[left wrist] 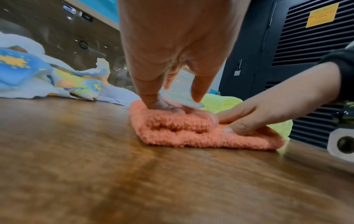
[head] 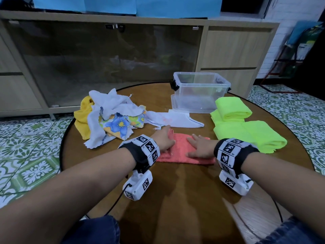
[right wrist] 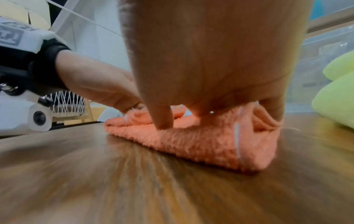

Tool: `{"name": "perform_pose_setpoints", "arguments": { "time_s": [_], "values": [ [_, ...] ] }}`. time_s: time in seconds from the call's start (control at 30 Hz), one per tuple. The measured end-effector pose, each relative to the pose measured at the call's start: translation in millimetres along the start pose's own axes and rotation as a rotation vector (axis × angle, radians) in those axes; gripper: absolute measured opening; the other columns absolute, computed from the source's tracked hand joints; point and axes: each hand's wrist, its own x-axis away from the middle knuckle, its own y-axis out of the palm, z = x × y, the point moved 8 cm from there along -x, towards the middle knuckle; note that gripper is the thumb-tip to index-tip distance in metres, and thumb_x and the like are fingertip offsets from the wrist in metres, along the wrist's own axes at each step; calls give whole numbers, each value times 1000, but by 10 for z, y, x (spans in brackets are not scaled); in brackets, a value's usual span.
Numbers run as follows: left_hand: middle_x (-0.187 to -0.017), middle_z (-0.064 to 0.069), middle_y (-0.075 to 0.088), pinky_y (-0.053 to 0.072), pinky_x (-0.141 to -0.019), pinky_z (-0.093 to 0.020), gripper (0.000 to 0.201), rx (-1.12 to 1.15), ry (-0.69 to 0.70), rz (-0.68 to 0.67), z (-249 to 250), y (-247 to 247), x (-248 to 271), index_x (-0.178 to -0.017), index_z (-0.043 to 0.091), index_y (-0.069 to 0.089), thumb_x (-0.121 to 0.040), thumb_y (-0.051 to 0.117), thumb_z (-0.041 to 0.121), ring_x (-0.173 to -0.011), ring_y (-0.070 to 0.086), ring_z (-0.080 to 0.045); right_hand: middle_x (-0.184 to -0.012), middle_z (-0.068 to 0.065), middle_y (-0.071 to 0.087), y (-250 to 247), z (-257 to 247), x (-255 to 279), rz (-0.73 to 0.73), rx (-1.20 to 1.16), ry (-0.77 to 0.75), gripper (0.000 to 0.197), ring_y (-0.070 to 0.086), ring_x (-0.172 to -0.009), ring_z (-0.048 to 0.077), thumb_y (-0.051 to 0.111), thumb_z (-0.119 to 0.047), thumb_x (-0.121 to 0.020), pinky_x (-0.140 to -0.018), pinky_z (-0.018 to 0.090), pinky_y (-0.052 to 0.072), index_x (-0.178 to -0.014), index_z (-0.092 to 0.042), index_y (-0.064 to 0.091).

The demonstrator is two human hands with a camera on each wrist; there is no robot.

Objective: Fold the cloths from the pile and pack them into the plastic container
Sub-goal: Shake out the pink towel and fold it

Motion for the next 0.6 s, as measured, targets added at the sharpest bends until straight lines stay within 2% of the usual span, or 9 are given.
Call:
{"name": "perform_pose_setpoints", "arguments": {
  "time_s": [0.07,0.1,0.13,0.2,0.23,0.3,0.37,0.43,0.6],
  "values": [
    [-111,-19,61,54,-75,-40,64,21,-7,-42,3,54,6,-149,13,13,-95,46,16,-73,59,-25,-158,10,-12,26,-11,0,4,4,2,78,-3,-146,30,33,-54,-95,-117,47,10,-151,-18,-8],
    [-104,-18,61,53,-75,-41,62,11,-11,-52,6,63,13,-149,12,12,-95,42,13,-74,58,-26,-157,10,-12,28,-11,-2,4,4,1,78,-3,-146,30,33,-54,-95,-117,48,10,-151,-18,-8],
    [-106,-17,61,52,-76,-40,58,-24,-13,-54,12,58,18,-148,10,14,-96,39,11,-80,59,-26,-157,10,-12,24,-8,1,5,5,-1,78,-3,-146,30,33,-55,-95,-117,48,10,-151,-18,-8],
    [-125,-16,54,46,-86,-37,48,-238,16,-41,37,48,37,-143,8,25,-97,37,12,-106,55,-28,-158,9,-12,15,1,5,15,11,-6,78,-3,-146,29,32,-56,-95,-117,48,10,-151,-19,-8],
    [-137,-14,46,40,-96,-37,47,-397,41,-32,46,66,60,-143,9,28,-98,36,16,-122,46,-28,-158,9,-12,16,4,7,22,14,-9,78,-2,-146,29,31,-57,-95,-117,47,10,-151,-19,-8],
    [-155,-6,20,22,-112,-42,52,-661,83,-67,22,175,108,-149,13,17,-100,30,26,-142,16,-27,-158,8,-12,38,8,10,32,19,-11,77,-3,-146,29,29,-57,-95,-118,47,10,-151,-19,-8],
    [-159,-3,-3,7,-117,-46,56,-703,64,-169,-75,301,127,-151,19,1,-102,23,34,-146,-4,-25,-157,8,-14,60,11,9,43,21,-13,76,-5,-146,28,27,-57,-96,-118,47,8,-150,-20,-9],
    [-158,-4,-14,2,-118,-48,59,-688,25,-236,-152,356,122,-150,21,-9,-102,19,41,-145,-11,-24,-157,8,-15,76,17,6,53,16,-15,75,-6,-146,27,25,-58,-96,-119,47,5,-150,-20,-10],
    [-157,-4,-17,1,-118,-47,63,-690,6,-234,-168,366,110,-150,20,-12,-100,16,47,-145,-13,-24,-157,8,-16,93,22,-9,62,21,-19,75,-7,-146,26,22,-59,-95,-119,46,3,-150,-20,-11]
  ]
}}
